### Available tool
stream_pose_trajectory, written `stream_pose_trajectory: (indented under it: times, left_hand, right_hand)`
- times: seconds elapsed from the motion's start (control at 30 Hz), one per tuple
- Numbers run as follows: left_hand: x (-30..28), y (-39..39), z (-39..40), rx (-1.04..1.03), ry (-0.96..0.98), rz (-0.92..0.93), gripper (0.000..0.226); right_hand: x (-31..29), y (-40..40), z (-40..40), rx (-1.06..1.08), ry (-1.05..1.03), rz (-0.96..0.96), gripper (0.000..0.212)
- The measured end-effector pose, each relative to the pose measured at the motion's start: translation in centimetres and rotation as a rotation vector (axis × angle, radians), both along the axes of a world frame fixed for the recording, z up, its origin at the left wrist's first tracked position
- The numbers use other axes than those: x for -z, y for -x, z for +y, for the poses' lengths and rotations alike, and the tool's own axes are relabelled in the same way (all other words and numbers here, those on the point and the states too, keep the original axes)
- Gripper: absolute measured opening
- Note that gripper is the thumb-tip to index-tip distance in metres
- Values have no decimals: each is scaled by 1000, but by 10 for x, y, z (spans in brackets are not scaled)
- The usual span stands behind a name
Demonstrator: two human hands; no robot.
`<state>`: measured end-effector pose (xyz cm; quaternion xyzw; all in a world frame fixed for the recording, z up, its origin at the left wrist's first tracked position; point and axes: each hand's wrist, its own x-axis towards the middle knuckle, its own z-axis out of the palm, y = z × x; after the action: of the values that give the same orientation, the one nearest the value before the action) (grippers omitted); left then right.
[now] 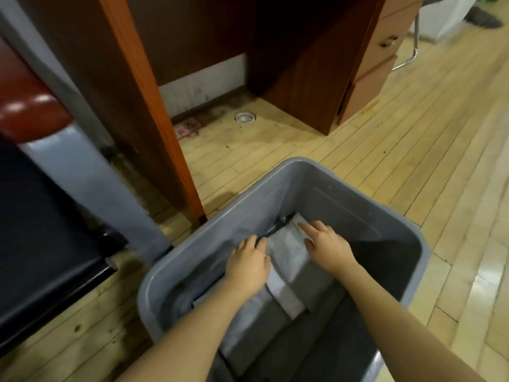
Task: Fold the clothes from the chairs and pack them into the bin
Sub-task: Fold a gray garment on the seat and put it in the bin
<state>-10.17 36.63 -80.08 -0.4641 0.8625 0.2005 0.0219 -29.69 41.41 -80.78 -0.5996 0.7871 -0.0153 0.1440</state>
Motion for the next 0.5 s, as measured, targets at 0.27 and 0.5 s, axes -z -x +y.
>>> stream_pose_trajectory:
  times: [0.27,0.5]
  left_hand:
    - [-134,-90,23,-23,266,95,50]
    - [-225,-215,58,-158,498,116,49]
  right_hand:
    - [-121,-84,17,-109,273,-22,41]
    - [-217,-202,14,-361,469,-41,39]
